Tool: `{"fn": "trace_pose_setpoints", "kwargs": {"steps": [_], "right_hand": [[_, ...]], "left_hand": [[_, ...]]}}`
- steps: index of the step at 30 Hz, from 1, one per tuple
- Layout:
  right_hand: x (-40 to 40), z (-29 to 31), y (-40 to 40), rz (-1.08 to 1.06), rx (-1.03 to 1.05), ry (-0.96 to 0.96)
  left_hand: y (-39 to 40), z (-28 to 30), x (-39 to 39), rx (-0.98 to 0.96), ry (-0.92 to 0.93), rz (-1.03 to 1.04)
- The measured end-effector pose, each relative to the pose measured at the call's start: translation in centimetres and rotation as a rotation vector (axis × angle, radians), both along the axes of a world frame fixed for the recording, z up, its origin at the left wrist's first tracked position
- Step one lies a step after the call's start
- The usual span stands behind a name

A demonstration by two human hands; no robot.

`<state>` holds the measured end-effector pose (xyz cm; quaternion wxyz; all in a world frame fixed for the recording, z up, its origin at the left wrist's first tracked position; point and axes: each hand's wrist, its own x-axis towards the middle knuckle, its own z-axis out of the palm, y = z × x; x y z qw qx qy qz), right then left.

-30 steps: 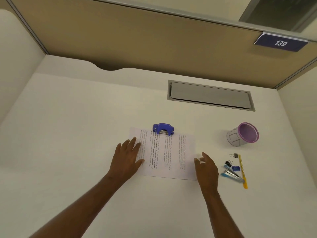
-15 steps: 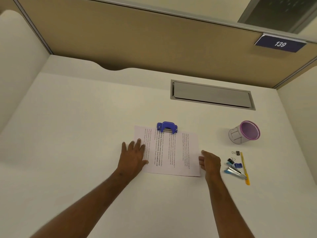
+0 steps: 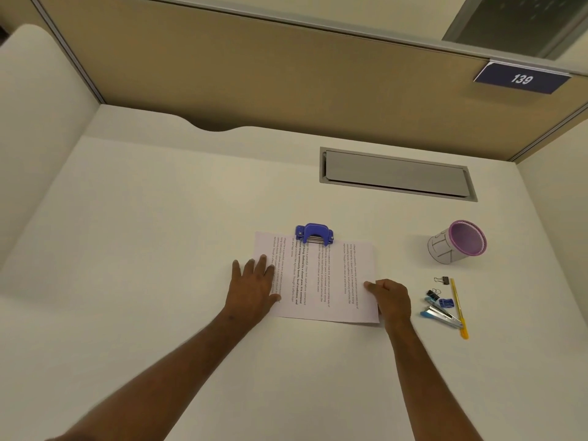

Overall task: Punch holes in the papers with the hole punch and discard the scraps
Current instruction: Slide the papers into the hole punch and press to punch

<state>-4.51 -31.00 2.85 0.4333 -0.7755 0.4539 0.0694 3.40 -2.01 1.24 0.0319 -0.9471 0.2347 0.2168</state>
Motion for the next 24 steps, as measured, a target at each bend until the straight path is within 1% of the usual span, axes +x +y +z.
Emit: {"fn": "trace_pose_setpoints", "kwargs": {"steps": [2,6,14,24], "right_hand": [[-0.3,-0.1,0.1,-0.011,0.002,-0.016],[-0.9,-0.2,0.1,-0.095,0.114,-0.056],[-2.7,-0.4,0.7,-0.221,0.275,-0.087],[-2.8,-0.6,0.9,-0.229,0.269,-0.086]], "left_hand": [[0.1,0.1,0.0,-0.007,-0.004,-0.001],[0.4,0.2,-0.2,-0.034,-0.019,0.011],[1.3,0.2,-1.3,-0.087,-0.004,0.036],[1.2,-0.2,-1.0,-0.116,0.009,0.063]]}}
